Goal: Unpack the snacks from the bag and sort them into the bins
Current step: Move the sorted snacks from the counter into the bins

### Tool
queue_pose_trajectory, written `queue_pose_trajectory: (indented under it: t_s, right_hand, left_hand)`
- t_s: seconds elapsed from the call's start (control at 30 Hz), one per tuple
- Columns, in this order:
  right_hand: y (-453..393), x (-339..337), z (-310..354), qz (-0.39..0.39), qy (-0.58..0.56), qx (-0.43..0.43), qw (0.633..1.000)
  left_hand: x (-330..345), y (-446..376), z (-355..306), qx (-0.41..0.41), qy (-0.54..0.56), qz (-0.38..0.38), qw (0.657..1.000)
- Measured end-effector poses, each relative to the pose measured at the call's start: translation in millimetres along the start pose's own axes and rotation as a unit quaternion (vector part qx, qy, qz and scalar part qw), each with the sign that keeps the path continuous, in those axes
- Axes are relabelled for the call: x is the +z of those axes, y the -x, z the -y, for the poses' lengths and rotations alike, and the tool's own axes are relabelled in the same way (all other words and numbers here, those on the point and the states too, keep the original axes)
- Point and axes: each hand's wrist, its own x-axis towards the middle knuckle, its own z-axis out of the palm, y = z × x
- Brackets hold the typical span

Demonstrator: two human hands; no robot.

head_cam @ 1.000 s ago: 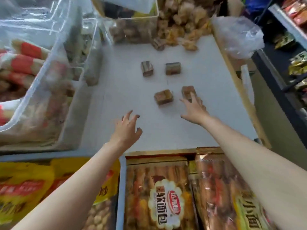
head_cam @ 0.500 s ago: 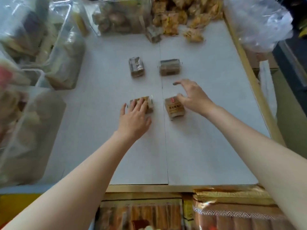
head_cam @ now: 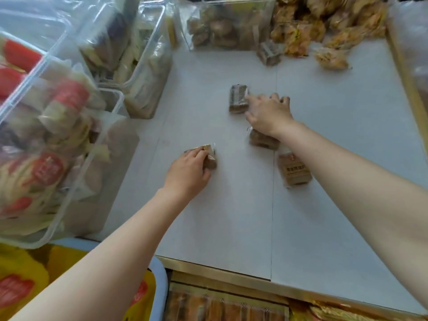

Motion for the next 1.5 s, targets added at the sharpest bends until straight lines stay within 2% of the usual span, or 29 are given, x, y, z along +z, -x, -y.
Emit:
queue_pose_trajectory:
  t_s: [0.07, 0.13, 0.23, 0.3, 0.37, 0.5, 0.6, 0.7, 0.8, 0.9, 1.03, 1.13, 1.27, 1.33, 1.4, 1.43, 1.5]
  right_hand:
    - [-16.8, 4.5, 6.0, 0.082, -0.038, -0.001, 0.996]
    - [-25.9, 10.6, 7.7, 0.081, -0.032, -0.006, 0.996]
    - [-33.0, 7.9, 2.8, -0.075, -0.032, -0.038, 0.996]
    - [-44.5, 0.1, -6.0, -0.137, -0.051, -0.048, 0.988]
    - [-64.0, -4.4, -20.2, -0.125, -0.072, -0.020, 0.989]
    - [-108.6, 0.3, -53.3, -0.040, -0.055, 0.038, 0.997]
    - [-141.5, 4.8, -69.3, -0.025, -0.036, 0.062, 0.997]
    - [-161.9, 5.0, -74.4, -0.004, -0.071, 0.112, 0.991]
    - [-163.7, 4.0, -68.3, -0.040, -0.067, 0.109, 0.991]
    - [-142.3, 3.5, -55.7, -0.060, -0.036, 0.045, 0.997]
    - [-83.7, 4.9, -25.6, 0.019, -0.072, -0.059, 0.995]
    - [-39.2, 8.4, -15.9, 0.031, -0.067, -0.096, 0.993]
    - [8.9, 5.1, -30.0, 0.022, -0.129, -0.090, 0.987]
    - [30.6, -3.0, -45.4, -0.047, -0.159, -0.062, 0.984]
    - [51.8, -12.2, -58.9, -0.104, -0.186, -0.028, 0.977]
    - [62.2, -16.8, -64.5, -0.103, -0.208, -0.008, 0.973]
    - [81.4, -24.4, -74.2, -0.022, -0.241, 0.044, 0.969]
  left_hand:
    - [-1.4, -10.5, 1.8, 0.001, -0.008, 0.002, 1.000]
    - [1.9, -23.8, 6.0, 0.005, -0.032, 0.019, 0.999]
    - [8.2, -41.9, 9.2, -0.010, -0.082, 0.065, 0.994]
    - [6.7, -58.0, 6.9, -0.015, -0.086, 0.081, 0.993]
    - [0.2, -79.7, 3.9, -0.008, -0.071, 0.077, 0.994]
    - [-5.1, -115.5, -2.9, -0.004, -0.045, 0.058, 0.997]
    - [4.2, -120.6, -2.8, 0.001, -0.052, 0.024, 0.998]
    - [11.7, -125.1, 0.9, 0.006, -0.052, 0.015, 0.999]
    - [13.4, -126.9, 3.3, 0.004, -0.045, 0.011, 0.999]
    - [15.1, -127.0, 5.3, -0.001, -0.040, 0.012, 0.999]
    - [6.4, -124.3, 2.0, -0.007, -0.021, 0.021, 1.000]
    - [1.7, -108.1, 1.8, -0.006, 0.033, 0.038, 0.999]
    - [-1.3, -71.7, -7.5, 0.028, 0.112, 0.052, 0.992]
    - [-1.0, -56.9, -21.5, 0.043, 0.124, 0.020, 0.991]
    - [-3.4, -49.2, -38.5, -0.009, 0.167, -0.040, 0.985]
    - [-4.4, -48.8, -48.1, -0.038, 0.197, -0.063, 0.978]
    - [-5.7, -49.6, -72.4, -0.043, 0.188, -0.052, 0.980]
